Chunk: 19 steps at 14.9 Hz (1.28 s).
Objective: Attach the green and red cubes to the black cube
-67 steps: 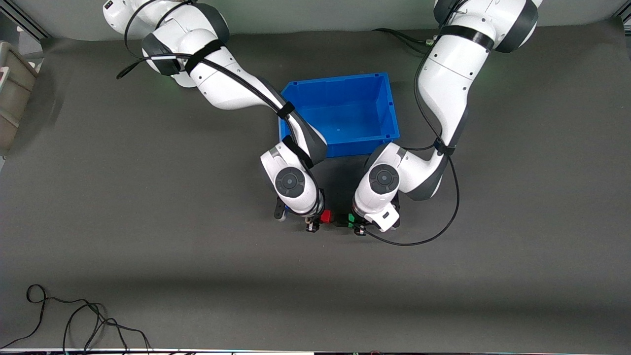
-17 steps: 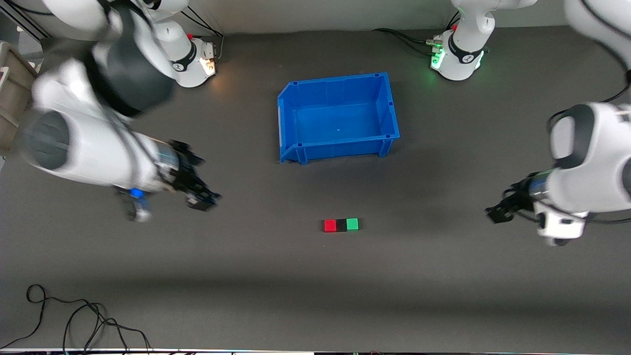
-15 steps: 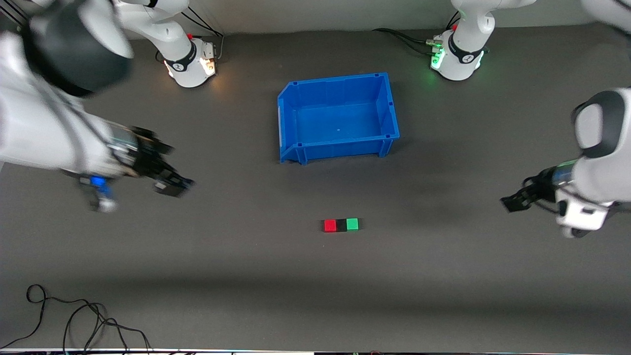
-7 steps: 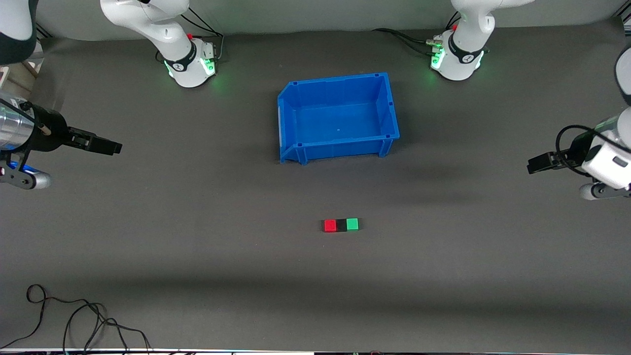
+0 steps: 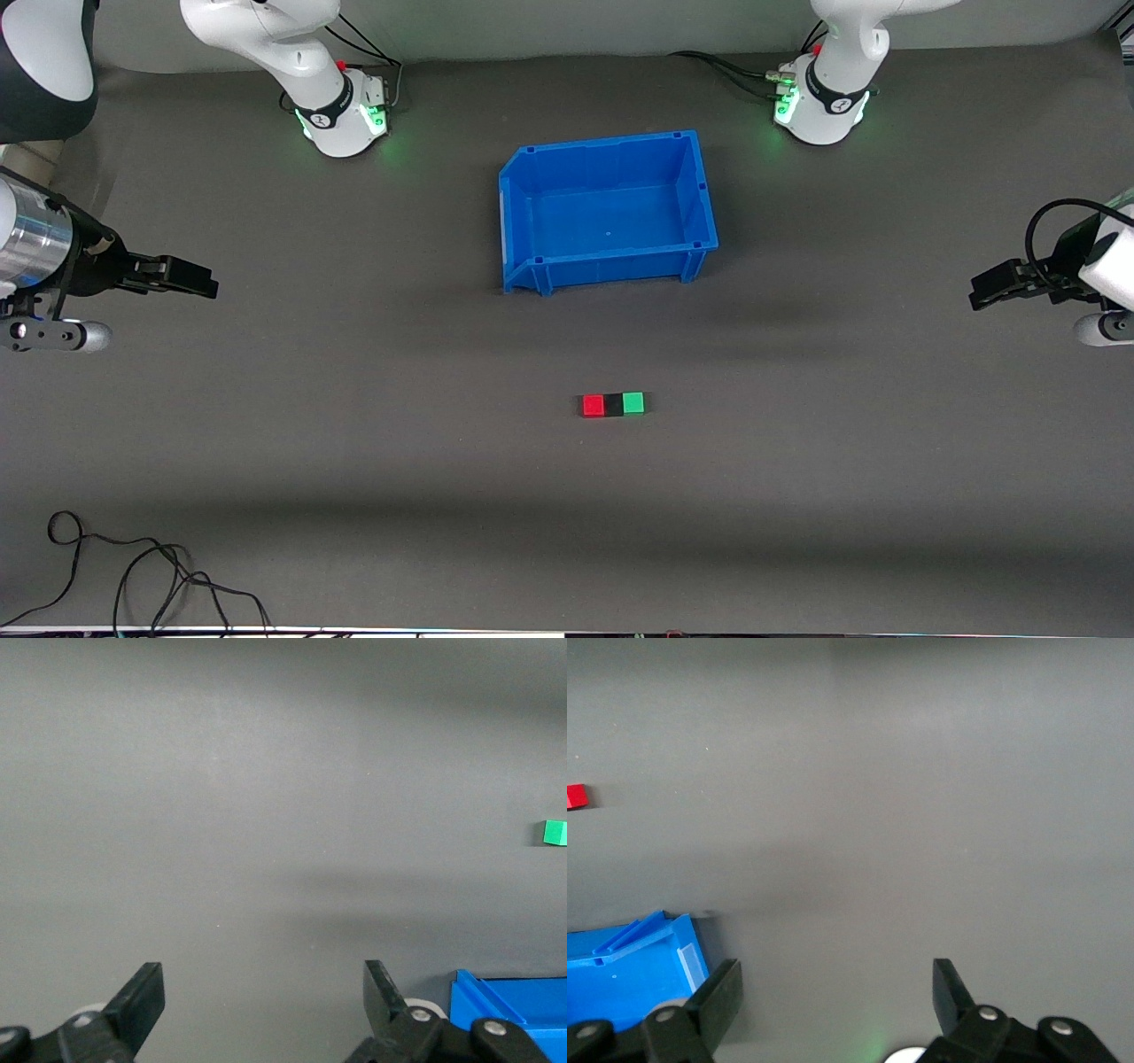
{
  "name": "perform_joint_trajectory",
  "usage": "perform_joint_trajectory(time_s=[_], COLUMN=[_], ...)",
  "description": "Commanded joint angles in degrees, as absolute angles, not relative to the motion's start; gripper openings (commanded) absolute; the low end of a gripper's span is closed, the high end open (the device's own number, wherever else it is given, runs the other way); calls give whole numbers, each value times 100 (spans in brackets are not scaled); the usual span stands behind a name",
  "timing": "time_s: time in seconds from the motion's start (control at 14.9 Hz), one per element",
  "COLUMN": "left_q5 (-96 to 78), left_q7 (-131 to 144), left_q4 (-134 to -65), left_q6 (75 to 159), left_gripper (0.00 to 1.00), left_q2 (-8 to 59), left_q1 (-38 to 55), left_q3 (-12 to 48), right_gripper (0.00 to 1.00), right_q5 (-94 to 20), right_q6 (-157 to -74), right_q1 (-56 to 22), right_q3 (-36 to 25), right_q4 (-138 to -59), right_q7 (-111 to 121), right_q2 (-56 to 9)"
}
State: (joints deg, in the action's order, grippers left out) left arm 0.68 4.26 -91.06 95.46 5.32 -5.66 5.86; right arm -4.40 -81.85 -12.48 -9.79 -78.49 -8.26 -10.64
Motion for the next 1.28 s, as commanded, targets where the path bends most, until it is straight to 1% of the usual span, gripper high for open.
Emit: perform_joint_trajectory(time_s=[0.0, 0.47, 0.74, 0.87, 0.94, 1.08, 1.21], left_q5=[106, 79, 62, 61, 62, 70, 79], left_q7=[422, 343, 343, 343, 343, 343, 343], left_q4=[-9290, -9290, -9246, -9228, -9229, -9211, -9211], left_q6=[9571, 9694, 9765, 9765, 9765, 9773, 9773], left_gripper=[100, 100, 100, 100, 100, 100, 100], left_q2=[281, 387, 448, 448, 448, 448, 448], left_q1=[-571, -580, -580, -598, -606, -598, -598], left_q3=[554, 536, 527, 510, 510, 518, 519], right_gripper=[96, 96, 96, 96, 96, 96, 96], right_q5=[-308, -290, -290, -264, -264, -246, -54], right_q6=[-8543, -8543, -8525, -8543, -8560, -8709, -8920], right_q1=[-1327, -1485, -1372, -1065, -837, -257, -420], right_q3=[-1063, -1072, -1046, -897, -705, -100, -88], right_q4=[-8692, -8701, -8710, -8780, -8832, -9060, -9176], right_q7=[-607, -676, -659, -607, -598, -589, -571], right_q2=[-422, -422, -404, -387, -317, -159, -88])
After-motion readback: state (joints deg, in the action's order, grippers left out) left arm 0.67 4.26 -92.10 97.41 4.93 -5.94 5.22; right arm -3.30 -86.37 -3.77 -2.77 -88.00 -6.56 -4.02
